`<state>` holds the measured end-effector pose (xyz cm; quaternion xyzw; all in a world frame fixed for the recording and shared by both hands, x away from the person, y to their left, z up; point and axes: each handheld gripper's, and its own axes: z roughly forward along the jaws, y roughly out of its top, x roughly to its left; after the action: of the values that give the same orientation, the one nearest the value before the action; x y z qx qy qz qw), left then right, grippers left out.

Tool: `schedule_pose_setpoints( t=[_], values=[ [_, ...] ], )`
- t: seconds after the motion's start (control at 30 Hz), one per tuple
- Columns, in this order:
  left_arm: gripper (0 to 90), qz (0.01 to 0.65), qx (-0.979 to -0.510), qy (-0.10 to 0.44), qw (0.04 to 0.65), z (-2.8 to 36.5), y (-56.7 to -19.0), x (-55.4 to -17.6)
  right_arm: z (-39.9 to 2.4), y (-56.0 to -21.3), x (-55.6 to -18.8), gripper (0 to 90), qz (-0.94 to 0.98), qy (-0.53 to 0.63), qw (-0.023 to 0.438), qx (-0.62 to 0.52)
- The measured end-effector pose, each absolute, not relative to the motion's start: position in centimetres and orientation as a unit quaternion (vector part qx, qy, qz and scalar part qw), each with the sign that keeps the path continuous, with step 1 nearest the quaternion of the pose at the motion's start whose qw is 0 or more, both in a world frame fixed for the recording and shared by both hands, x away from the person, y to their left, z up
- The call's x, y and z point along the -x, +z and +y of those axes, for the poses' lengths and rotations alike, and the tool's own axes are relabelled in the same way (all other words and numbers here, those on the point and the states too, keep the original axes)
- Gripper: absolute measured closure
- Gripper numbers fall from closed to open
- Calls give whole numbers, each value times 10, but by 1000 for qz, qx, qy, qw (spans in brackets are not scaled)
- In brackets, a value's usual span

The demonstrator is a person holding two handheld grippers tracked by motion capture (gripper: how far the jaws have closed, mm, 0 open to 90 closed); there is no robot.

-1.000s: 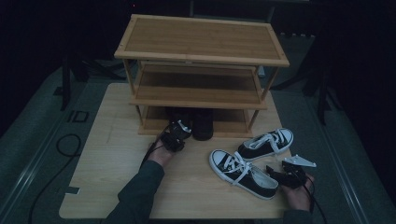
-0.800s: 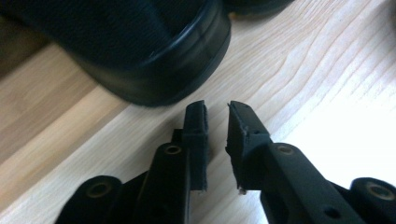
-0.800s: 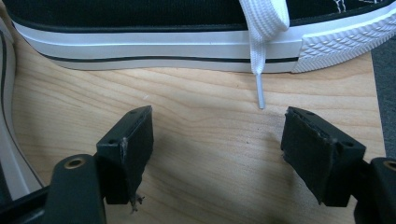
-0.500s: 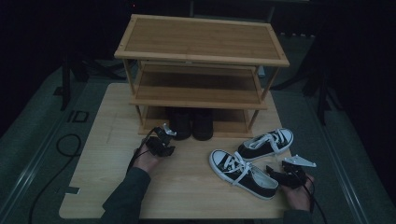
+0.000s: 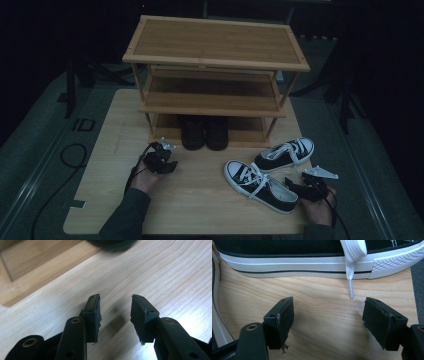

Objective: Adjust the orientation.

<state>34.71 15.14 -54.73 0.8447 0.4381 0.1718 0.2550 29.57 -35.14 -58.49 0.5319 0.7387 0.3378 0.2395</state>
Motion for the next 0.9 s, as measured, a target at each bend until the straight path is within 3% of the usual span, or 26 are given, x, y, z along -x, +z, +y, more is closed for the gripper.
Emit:
schedule_pose_setpoints(
  t=[0.33,0.37,0.4,0.47,0.9],
  values=[
    [584,443,-839,173,265,154,-558,-345,-351,-580,-300,247,749,321,225,-533],
    [584,444,-838,176,265,154,-559,-344,-351,-580,-301,272,752,319,221,-533],
    [593,443,-836,181,267,154,-559,-344,-352,-576,-301,372,757,314,216,-531],
    [593,444,-834,183,271,155,-558,-344,-353,-574,-300,433,762,313,207,-528],
    [580,456,-827,179,277,161,-560,-342,-340,-539,-289,603,783,338,204,-481]
  ],
)
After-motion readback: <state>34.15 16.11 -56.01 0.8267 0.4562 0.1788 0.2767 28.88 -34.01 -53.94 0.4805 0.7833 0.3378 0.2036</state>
